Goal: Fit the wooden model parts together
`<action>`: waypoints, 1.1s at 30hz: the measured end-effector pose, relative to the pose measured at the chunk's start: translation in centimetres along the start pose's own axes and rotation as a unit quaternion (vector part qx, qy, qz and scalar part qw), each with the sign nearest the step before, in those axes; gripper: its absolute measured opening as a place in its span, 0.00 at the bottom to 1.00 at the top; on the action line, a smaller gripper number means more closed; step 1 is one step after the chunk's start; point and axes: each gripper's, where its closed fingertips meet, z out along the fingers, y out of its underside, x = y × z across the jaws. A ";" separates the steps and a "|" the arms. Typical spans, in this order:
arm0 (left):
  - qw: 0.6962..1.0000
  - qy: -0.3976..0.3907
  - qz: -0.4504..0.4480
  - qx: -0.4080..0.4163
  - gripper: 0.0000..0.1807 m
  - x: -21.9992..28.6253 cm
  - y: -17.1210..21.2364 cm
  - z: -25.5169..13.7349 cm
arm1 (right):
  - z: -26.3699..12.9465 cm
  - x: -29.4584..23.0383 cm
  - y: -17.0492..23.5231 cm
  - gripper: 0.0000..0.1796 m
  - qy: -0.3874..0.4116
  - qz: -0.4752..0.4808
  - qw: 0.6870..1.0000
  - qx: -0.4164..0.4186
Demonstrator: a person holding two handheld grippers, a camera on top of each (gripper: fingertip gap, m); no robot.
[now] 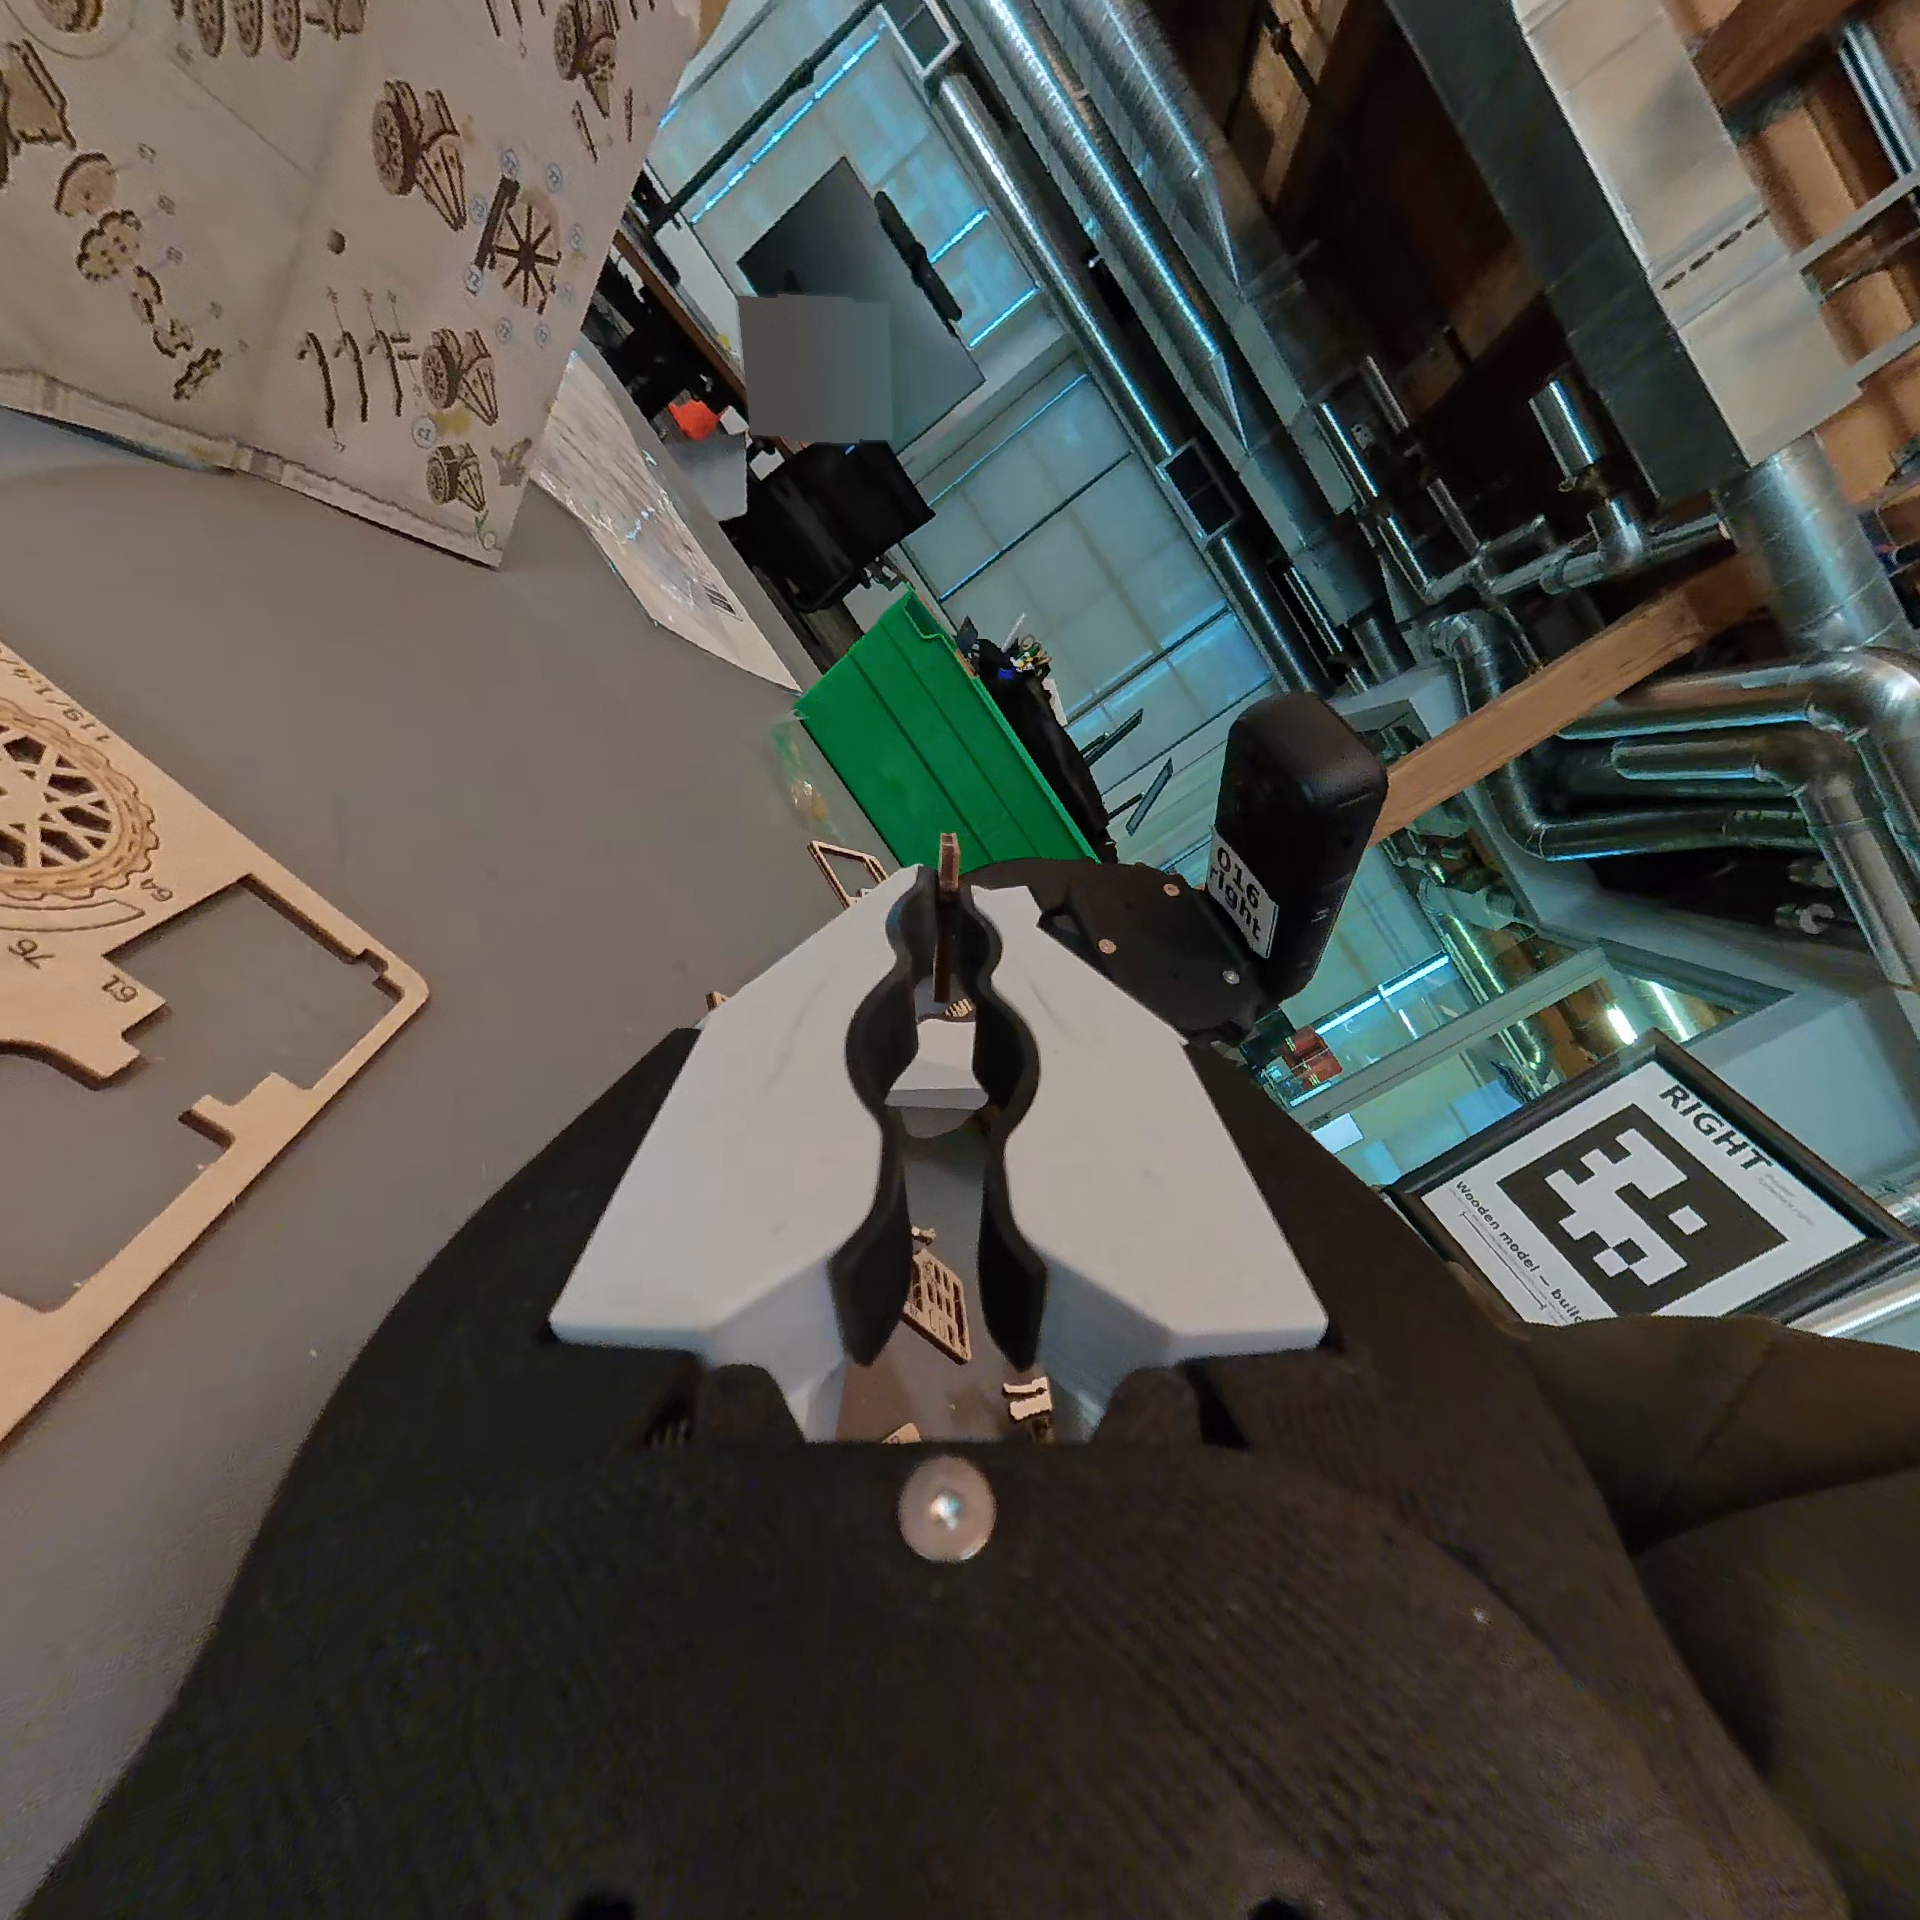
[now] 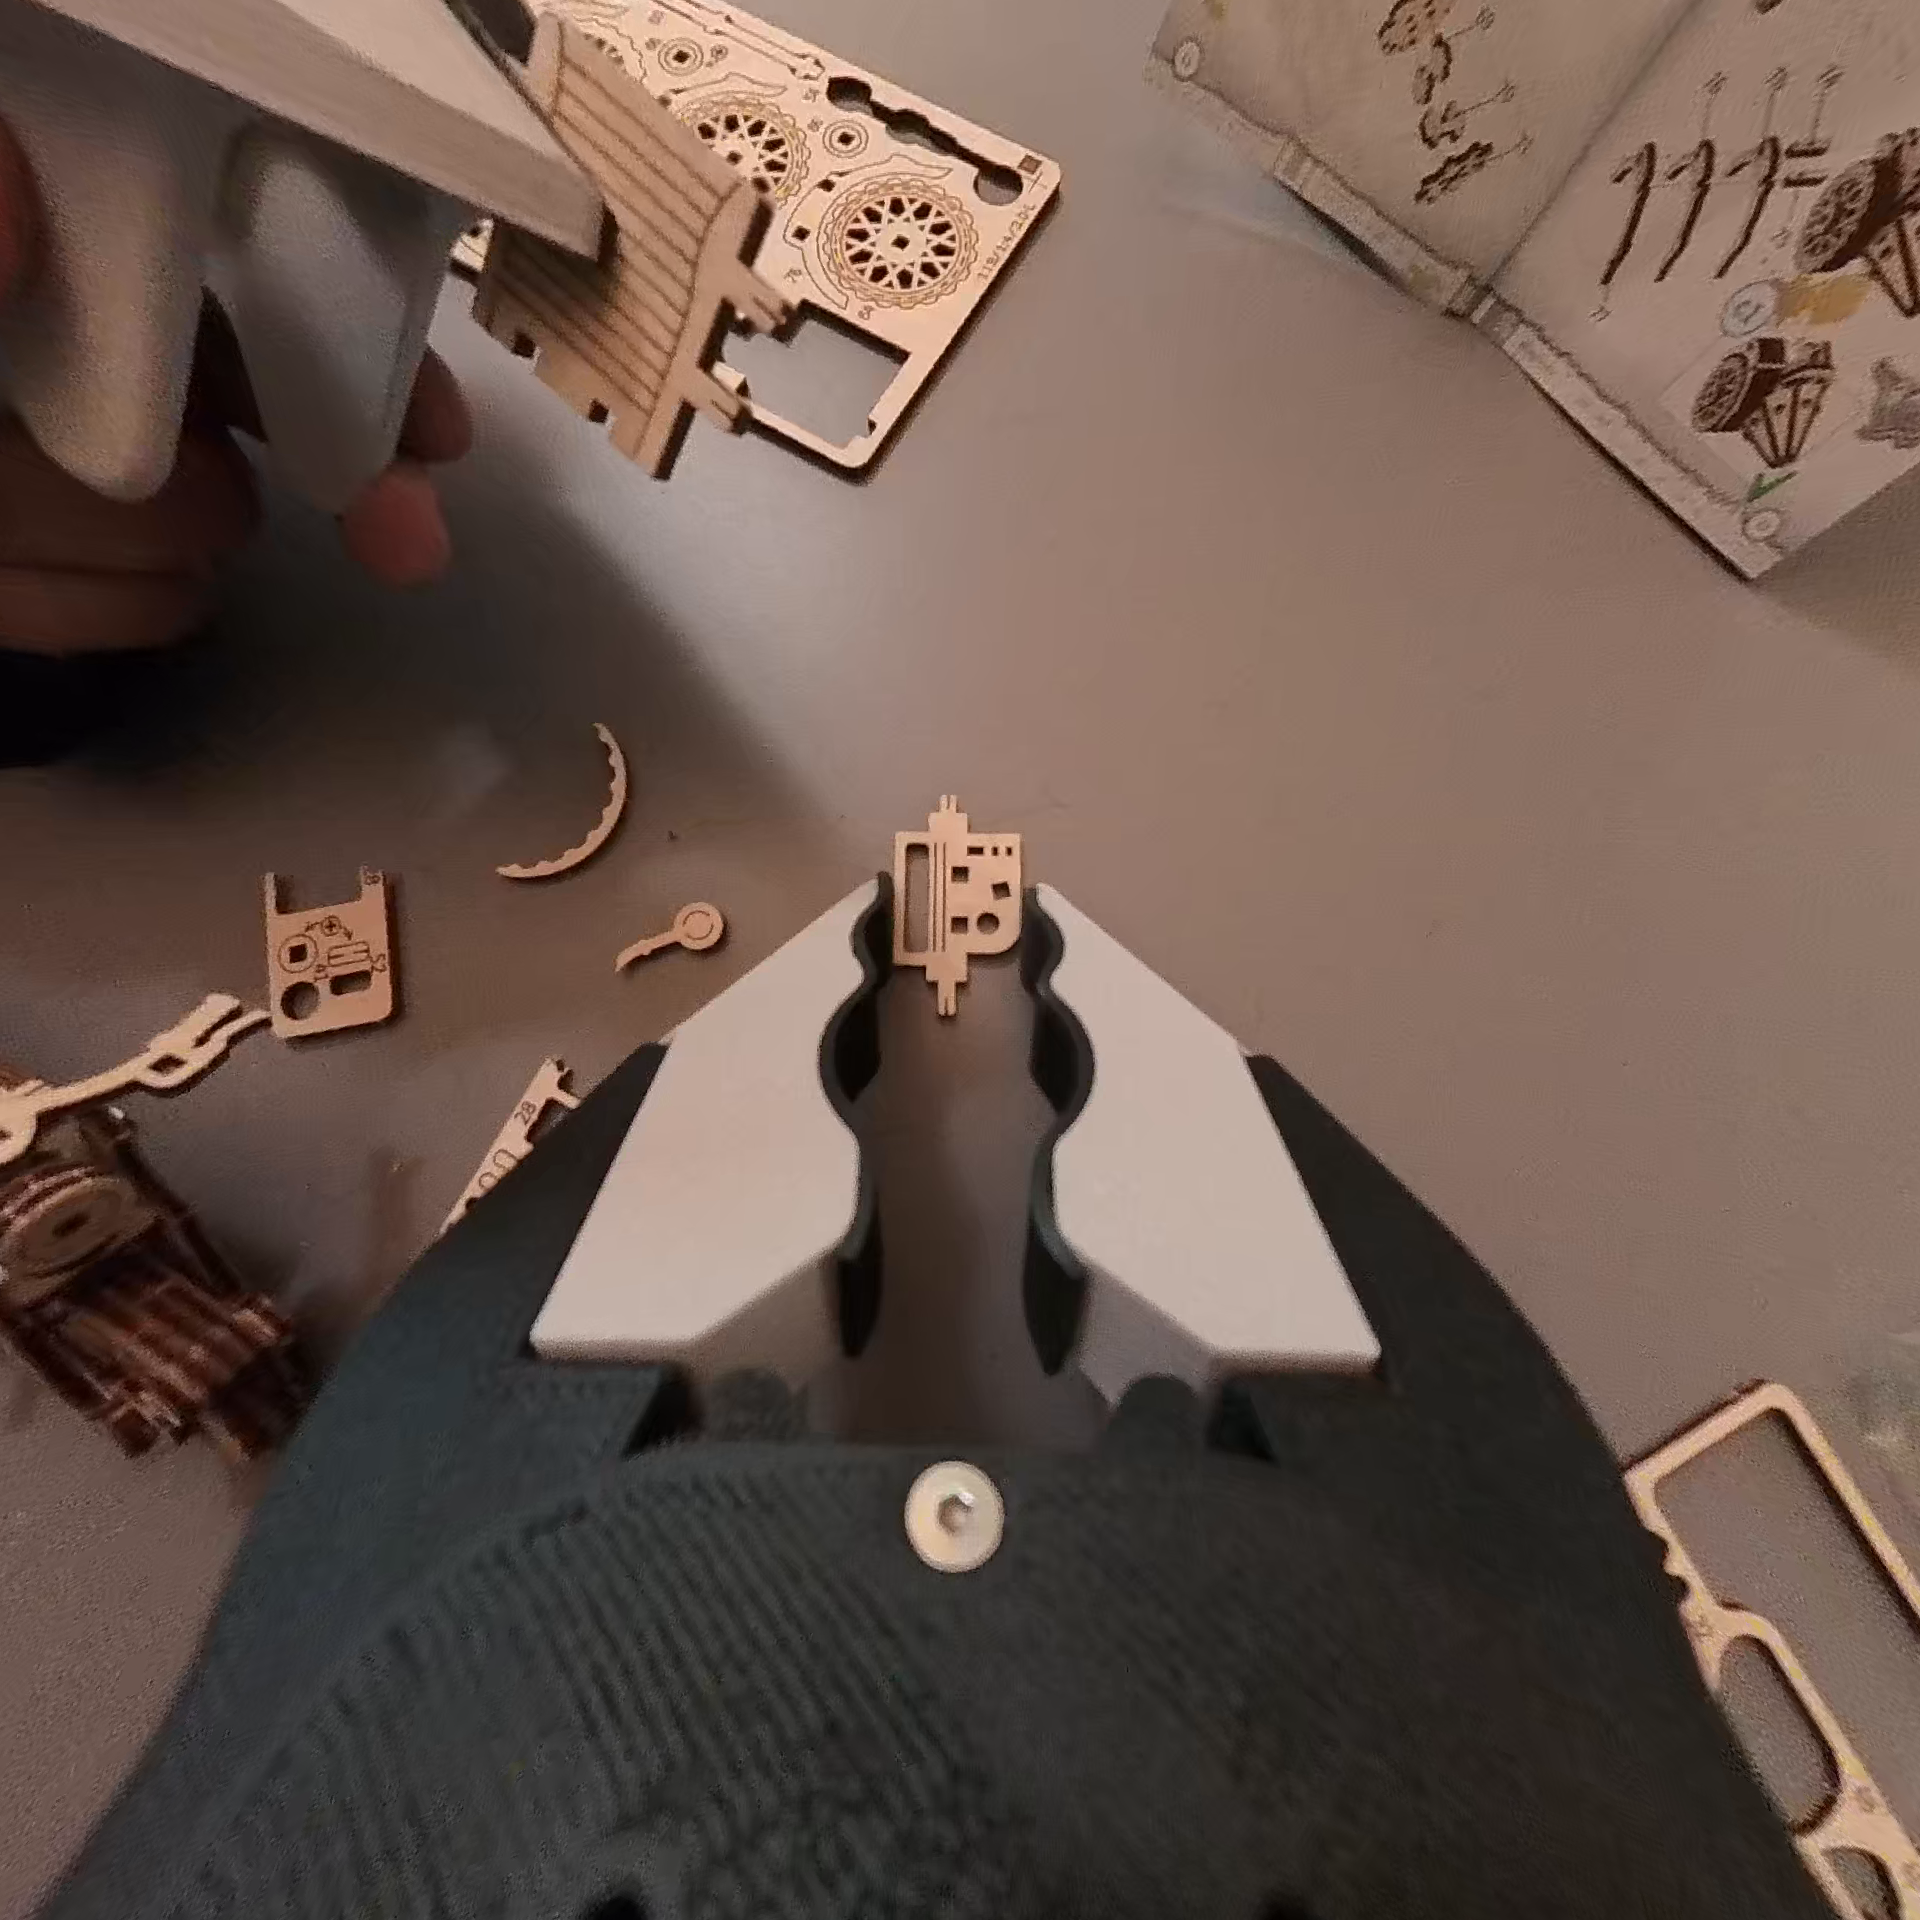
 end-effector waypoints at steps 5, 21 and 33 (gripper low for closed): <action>1.000 0.015 0.010 0.008 0.01 0.5 -0.2 -0.2 | -3.4 -0.9 -5.1 0.13 -0.085 0.088 0.977 0.173; 0.991 0.117 -0.030 0.056 0.00 4.7 -0.4 0.3 | -8.9 -2.7 -9.2 0.13 -0.432 0.405 0.712 0.377; 0.991 0.100 -0.052 0.068 0.00 2.9 -0.3 0.1 | -7.3 -2.4 -9.0 0.13 -0.410 0.407 0.716 0.392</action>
